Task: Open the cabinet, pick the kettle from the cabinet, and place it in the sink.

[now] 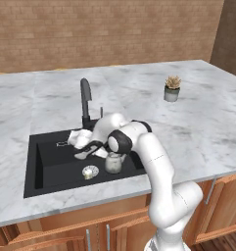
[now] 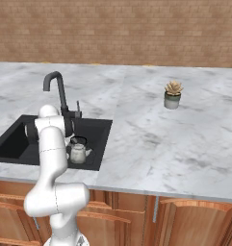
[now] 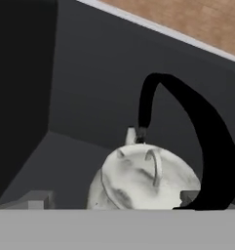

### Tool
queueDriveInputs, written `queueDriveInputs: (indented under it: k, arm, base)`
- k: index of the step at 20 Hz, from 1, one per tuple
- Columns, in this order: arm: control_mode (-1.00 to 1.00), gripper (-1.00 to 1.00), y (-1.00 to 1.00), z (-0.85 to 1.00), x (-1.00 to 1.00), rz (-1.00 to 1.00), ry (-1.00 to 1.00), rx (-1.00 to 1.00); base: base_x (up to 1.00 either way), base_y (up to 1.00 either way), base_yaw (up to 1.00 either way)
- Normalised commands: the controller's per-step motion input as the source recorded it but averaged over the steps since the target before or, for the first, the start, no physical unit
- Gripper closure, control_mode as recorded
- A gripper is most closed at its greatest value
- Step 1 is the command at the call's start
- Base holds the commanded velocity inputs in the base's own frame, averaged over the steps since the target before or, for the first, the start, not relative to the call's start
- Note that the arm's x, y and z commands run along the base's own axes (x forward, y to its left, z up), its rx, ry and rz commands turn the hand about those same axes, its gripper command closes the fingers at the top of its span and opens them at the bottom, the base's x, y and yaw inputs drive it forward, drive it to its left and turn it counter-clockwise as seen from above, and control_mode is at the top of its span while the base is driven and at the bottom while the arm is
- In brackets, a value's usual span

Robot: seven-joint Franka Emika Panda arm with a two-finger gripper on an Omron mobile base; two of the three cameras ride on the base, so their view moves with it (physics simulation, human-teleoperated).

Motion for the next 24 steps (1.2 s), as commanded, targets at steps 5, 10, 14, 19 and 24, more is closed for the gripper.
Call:
queueDriveInputs:
  k: [5,10,14,19,24]
  arm:
    - [-1.0,-1.0,0.37,-0.43,-0.25,0.13,-0.19,0.0]
    - [-1.0,-1.0,0.27,-0.35,-0.26,0.12,-0.16,0.0]
    - [-1.0,-1.0,0.15,-0.26,-0.33,0.11,-0.16,0.0]
    - [-1.0,-1.0,0.1,-0.18,-0.35,0.09,-0.14,0.04]
    - [-1.0,-1.0,0.09,-0.07,-0.27,0.06,-0.2,0.14]
  base:
    - [0.0,0.0,0.0]
    - [0.0,0.0,0.0]
    - [0.0,0.0,0.0]
    - [0.0,0.0,0.0]
    - [0.0,0.0,0.0]
